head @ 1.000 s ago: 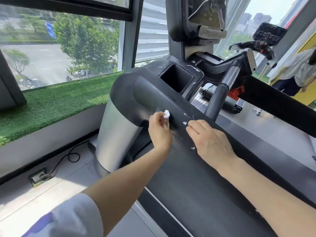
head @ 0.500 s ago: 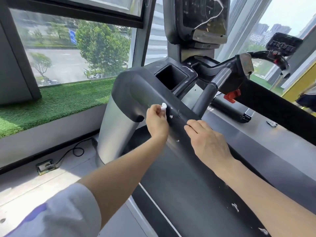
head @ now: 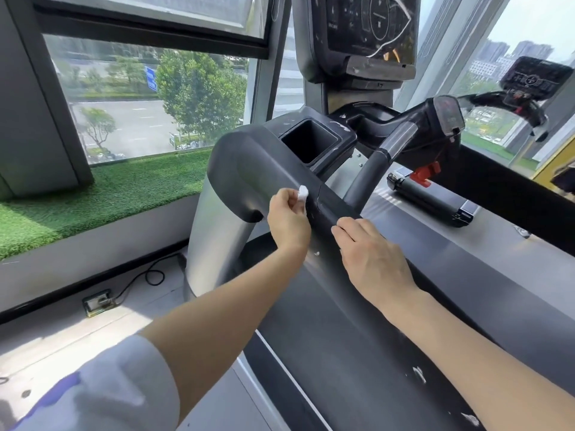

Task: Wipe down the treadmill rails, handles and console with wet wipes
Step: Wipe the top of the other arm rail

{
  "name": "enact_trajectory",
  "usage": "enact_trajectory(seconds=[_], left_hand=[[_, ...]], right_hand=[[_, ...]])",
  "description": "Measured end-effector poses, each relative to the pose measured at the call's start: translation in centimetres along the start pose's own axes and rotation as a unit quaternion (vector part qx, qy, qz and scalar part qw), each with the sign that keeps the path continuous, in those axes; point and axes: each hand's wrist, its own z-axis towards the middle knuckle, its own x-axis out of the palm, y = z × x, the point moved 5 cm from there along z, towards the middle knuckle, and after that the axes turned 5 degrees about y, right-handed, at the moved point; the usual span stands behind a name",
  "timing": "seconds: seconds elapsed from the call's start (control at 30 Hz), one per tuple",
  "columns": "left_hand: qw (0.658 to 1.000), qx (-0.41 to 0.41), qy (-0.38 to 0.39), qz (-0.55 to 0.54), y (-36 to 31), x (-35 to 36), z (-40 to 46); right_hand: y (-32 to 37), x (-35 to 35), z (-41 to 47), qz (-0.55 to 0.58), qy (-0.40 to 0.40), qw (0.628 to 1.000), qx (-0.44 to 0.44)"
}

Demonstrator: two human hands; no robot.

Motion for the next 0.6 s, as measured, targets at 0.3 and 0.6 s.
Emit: enact_trajectory(seconds=[0.3, 0.6], left_hand=[[1.000, -0.012, -0.021, -0.018, -0.9, 0.0, 2.1], [1.000, 0.006, 0.023, 0.021, -0.7, 0.1, 1.2]], right_hand=[[-0.1, 0.0, 0.2, -0.001, -0.011, 1.000, 0.000], [-0.1, 0.1, 0.1, 0.005, -0.029, 1.000, 0.001]])
